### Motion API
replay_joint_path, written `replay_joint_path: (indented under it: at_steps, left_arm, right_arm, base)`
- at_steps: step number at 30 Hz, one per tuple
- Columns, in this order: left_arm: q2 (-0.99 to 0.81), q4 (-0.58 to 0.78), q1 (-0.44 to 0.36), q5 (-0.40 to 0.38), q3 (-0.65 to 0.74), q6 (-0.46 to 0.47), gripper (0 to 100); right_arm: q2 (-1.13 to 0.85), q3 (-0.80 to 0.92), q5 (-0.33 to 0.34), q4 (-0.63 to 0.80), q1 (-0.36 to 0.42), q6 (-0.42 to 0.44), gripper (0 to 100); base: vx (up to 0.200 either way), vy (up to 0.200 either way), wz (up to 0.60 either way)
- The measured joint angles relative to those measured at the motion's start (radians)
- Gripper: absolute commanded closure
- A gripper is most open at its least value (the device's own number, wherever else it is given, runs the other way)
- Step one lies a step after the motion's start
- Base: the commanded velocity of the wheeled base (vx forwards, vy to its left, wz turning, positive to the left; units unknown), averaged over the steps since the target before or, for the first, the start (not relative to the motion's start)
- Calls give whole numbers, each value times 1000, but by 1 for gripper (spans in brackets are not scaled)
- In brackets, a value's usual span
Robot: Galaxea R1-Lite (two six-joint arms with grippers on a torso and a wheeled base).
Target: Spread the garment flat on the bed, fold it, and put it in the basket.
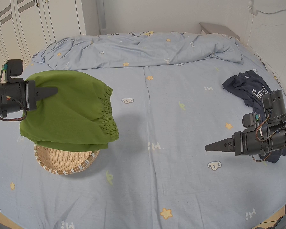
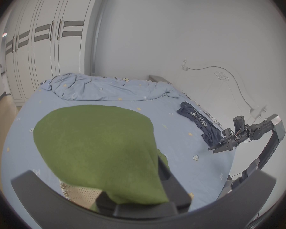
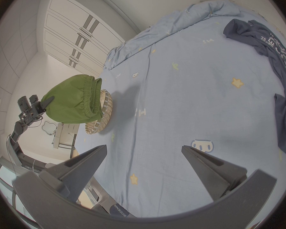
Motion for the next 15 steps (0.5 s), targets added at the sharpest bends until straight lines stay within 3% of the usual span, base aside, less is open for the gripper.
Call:
replay_joint_path:
  at_steps: [7,15]
  left_arm:
    - [93,-4,158,-111,6,-2,100]
    - [258,2,295,-144,53,-5,100]
  right_arm:
    - [-11,2,0,1,0,-1,0]
    - [-32,4,0,5,11,-1,0]
  base:
    - [0,0,0]
    - [0,0,0]
